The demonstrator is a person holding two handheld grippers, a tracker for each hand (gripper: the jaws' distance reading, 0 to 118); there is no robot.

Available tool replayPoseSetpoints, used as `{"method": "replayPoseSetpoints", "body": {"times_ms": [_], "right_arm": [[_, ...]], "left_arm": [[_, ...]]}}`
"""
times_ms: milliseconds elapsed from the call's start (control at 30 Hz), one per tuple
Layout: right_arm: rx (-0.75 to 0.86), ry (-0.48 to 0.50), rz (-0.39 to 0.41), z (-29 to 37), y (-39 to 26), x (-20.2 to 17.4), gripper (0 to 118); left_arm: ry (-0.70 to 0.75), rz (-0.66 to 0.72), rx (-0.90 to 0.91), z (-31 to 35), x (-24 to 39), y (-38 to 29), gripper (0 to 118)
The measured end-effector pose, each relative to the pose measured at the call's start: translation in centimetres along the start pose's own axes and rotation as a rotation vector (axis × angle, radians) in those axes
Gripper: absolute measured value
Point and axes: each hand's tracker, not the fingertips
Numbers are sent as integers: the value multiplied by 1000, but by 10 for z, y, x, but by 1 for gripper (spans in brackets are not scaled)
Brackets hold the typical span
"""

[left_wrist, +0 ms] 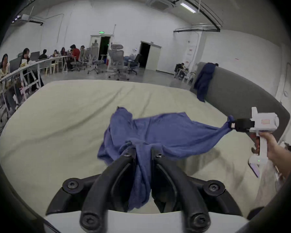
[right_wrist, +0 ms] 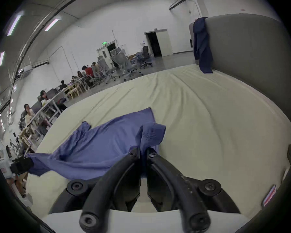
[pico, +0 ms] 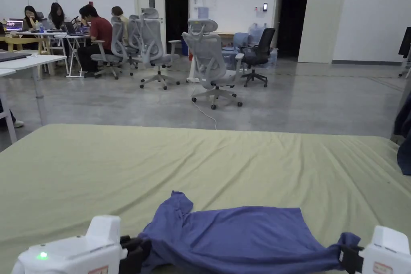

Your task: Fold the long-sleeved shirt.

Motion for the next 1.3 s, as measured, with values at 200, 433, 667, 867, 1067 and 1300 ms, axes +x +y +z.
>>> {"method": "replayPoseSetpoints", "body": {"times_ms": [200,433,667,867,1067,1300], "right_arm": [[-29,10,-3,108,-67,27,8],[-183,32,28,197,-145,70,8],[-316,35,16,215,-198,84,8],[-466,-9,30,180,-216,90,10],[-532,-58,51,167,-205,92,77],[-219,4,139,249,-148,61,117]], "left_arm": [[-45,-7,-41,89,19,-61,14],[-100,34,-99,184,33,-137,14],[-85,65,-283,201,38,-194,14],[-2,165,-408,168,24,-226,15],[66,220,-379,166,18,-226,80],[192,256,-173,249,40,-169,114]]}}
